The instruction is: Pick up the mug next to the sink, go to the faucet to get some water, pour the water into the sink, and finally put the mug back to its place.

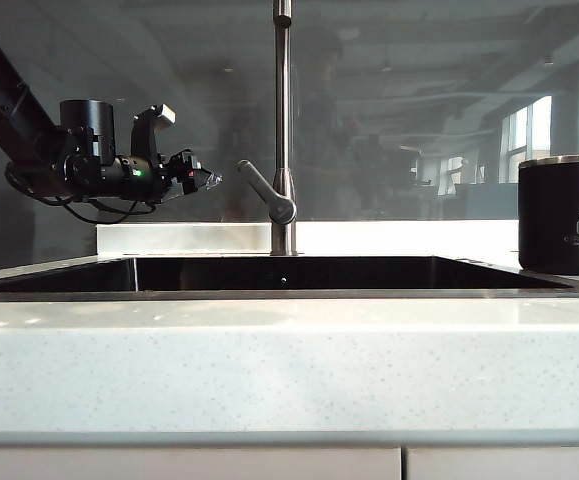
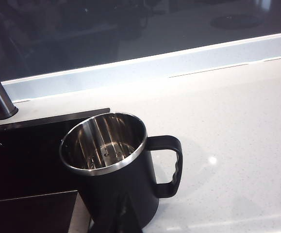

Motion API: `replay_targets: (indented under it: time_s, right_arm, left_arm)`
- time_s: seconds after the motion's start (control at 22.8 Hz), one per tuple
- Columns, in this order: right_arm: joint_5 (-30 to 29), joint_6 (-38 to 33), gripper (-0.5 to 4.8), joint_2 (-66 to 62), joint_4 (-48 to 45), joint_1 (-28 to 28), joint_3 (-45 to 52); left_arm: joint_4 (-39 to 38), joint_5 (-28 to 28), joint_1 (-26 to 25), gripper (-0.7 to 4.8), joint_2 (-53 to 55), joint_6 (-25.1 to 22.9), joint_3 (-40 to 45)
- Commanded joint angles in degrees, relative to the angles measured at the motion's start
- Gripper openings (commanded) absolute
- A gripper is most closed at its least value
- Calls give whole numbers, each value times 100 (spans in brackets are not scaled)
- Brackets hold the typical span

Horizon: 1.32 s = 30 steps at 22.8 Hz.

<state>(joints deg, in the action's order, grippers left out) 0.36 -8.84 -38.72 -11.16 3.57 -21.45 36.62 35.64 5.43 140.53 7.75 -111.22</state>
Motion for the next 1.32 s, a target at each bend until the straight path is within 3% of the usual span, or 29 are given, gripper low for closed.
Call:
replay_targets:
  time_s: [0.04, 0.22, 0.48, 0.92, 1.32]
  right_arm:
    - [-9, -13, -5, 11, -105, 11, -13]
    - [-79, -20, -5, 17, -111, 7, -13]
    - [-953, -11, -6, 879, -87, -22, 280]
    - [-949, -15, -6, 3547, -85, 129, 1853]
    - [-922, -11, -6, 3882, 166, 181, 2087]
  left_arm:
    - [68, 17, 0, 305, -48, 20, -15]
    - [68, 17, 0, 305, -48, 20, -15]
    - [61, 20, 0, 305, -44, 20, -13]
    - [22, 17, 0, 305, -39, 20, -15]
    - [-20, 33, 0, 305, -39, 20, -13]
